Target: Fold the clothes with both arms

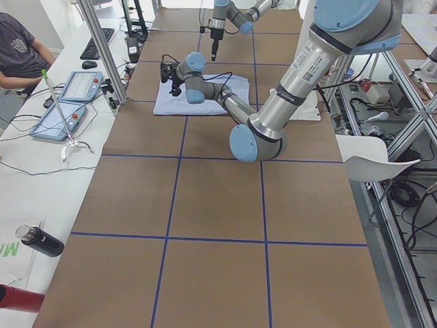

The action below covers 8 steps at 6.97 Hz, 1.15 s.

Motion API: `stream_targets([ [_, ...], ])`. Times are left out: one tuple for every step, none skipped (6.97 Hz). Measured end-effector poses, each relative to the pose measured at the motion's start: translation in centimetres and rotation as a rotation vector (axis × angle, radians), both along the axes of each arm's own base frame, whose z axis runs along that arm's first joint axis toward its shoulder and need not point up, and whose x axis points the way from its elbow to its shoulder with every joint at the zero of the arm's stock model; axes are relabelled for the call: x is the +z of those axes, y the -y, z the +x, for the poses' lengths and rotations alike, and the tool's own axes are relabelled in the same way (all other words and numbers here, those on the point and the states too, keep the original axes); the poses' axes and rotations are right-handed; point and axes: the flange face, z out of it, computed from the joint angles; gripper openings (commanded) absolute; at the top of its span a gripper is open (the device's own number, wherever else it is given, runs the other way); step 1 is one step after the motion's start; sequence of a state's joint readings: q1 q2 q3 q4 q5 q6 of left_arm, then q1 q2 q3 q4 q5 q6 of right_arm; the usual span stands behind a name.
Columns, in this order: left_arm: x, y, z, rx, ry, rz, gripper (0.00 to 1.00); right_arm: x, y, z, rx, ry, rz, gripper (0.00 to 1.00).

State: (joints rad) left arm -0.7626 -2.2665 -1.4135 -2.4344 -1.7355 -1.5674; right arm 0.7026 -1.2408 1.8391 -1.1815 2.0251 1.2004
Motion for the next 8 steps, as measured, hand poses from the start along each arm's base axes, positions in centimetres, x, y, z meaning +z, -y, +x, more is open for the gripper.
stream_targets([
  [0.1, -0.4, -0.4, 0.008, -0.005, 0.002, 1.00, -1.0, 0.2, -2.4, -0.031, -0.091, 0.029, 1.00],
  [-0.1, -0.6, -0.6, 0.010, -0.009, 0.004, 1.00, -0.5, 0.4, -4.9, -0.068, -0.169, 0.055, 1.00],
  [-0.2, -0.7, -0.7, 0.011, -0.013, 0.007, 1.00, 0.7, 0.5, -7.2, -0.101, -0.227, 0.072, 1.00],
  [-0.3, -0.9, -0.6, 0.013, -0.014, 0.007, 1.00, 2.0, 0.5, -8.7, -0.125, -0.266, 0.077, 1.00],
  [-0.3, -0.9, -0.6, 0.013, -0.015, 0.007, 1.00, 3.0, 0.3, -9.7, -0.140, -0.296, 0.073, 1.00],
  [-0.4, -1.0, -0.5, 0.014, -0.015, 0.007, 1.00, 3.6, 0.1, -10.5, -0.149, -0.321, 0.073, 1.00],
  [-0.4, -1.0, -0.5, 0.015, -0.015, 0.007, 1.00, 3.8, 0.0, -10.9, -0.155, -0.339, 0.080, 1.00],
  [-0.4, -1.0, -0.4, 0.017, -0.016, 0.007, 1.00, 3.9, 0.0, -11.0, -0.159, -0.352, 0.084, 1.00],
])
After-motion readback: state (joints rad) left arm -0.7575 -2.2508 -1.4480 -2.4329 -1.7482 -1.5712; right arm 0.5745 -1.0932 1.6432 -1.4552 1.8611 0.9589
